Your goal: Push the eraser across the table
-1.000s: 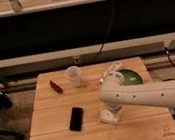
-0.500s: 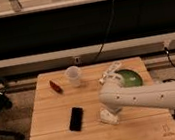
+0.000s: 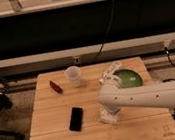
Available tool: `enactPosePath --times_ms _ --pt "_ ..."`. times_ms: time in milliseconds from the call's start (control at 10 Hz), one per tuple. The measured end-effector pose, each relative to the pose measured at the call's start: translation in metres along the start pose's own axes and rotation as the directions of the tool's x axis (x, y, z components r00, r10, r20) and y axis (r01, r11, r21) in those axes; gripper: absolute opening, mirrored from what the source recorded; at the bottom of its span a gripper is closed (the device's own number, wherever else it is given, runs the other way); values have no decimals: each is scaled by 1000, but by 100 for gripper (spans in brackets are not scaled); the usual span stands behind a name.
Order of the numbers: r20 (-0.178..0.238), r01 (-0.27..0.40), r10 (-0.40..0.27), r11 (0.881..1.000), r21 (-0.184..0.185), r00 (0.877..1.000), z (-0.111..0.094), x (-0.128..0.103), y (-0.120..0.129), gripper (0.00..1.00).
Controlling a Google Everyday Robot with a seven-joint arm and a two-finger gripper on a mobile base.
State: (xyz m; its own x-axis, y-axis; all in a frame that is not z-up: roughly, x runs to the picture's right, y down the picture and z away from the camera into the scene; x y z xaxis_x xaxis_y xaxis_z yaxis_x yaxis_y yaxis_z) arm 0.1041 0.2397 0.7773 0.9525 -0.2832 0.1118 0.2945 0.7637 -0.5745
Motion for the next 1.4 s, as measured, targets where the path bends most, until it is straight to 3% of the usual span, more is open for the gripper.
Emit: enactPosePath --times_ms 300,800,1400 --pt "10 12 -12 1000 0 1000 -6 -3 1 3" --pt "72 86 -85 996 -14 994 -22 -48 -21 3" --pt "129 182 -175 982 -45 976 5 -95 -36 3"
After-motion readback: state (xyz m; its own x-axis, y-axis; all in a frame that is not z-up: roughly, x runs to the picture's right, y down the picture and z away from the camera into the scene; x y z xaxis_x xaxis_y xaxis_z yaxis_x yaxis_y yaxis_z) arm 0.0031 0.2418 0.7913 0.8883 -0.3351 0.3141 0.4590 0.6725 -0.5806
